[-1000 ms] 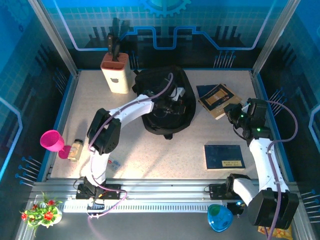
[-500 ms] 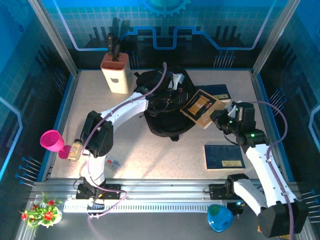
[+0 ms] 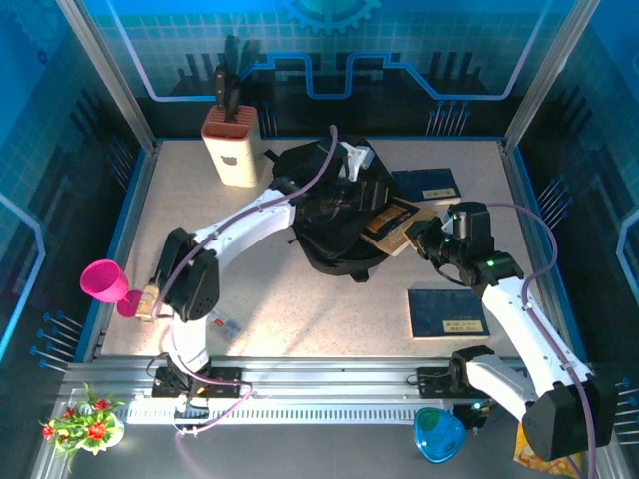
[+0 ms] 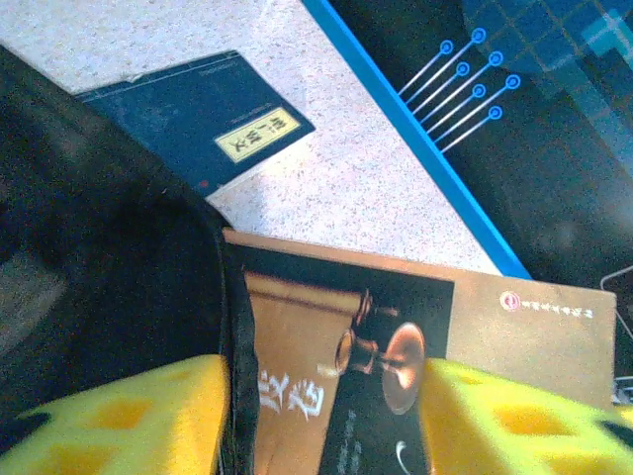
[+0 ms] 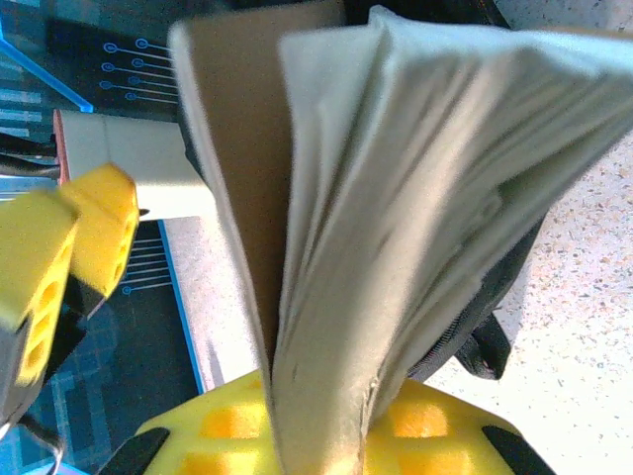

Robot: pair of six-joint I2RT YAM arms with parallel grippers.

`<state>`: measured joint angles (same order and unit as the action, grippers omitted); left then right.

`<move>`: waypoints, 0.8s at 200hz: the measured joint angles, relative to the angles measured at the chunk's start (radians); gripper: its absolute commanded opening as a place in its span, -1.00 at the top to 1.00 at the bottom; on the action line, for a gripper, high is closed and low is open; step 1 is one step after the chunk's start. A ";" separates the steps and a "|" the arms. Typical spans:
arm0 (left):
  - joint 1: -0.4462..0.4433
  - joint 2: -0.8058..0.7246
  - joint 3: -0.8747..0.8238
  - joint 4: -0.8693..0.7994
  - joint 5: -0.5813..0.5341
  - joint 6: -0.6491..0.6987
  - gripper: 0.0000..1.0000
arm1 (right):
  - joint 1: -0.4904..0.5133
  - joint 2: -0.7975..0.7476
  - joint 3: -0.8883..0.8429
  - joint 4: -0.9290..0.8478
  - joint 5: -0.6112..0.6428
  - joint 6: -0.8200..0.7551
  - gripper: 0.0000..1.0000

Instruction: Pack books, pencil case, and school supplies into a backpack

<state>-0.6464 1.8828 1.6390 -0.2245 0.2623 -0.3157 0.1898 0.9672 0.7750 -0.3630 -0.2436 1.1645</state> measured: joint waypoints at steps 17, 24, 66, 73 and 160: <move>0.000 -0.077 -0.051 -0.053 -0.014 0.063 -0.43 | 0.000 0.000 0.004 0.008 -0.004 0.003 0.83; 0.000 -0.107 -0.071 -0.072 -0.020 0.086 -0.46 | 0.000 0.000 0.005 0.014 -0.005 0.004 0.83; -0.003 -0.241 -0.213 -0.141 -0.053 0.169 -0.46 | -0.001 0.008 0.005 0.043 -0.023 0.007 0.84; -0.006 -0.248 -0.242 -0.146 -0.066 0.179 -0.46 | -0.001 0.010 0.005 0.045 -0.024 0.007 0.84; -0.050 -0.098 -0.238 -0.265 -0.264 0.218 -0.27 | -0.001 0.027 0.009 0.050 -0.026 0.006 0.84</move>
<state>-0.6968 1.7844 1.4014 -0.4892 -0.0013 -0.0978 0.1886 0.9947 0.7837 -0.3126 -0.2699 1.1709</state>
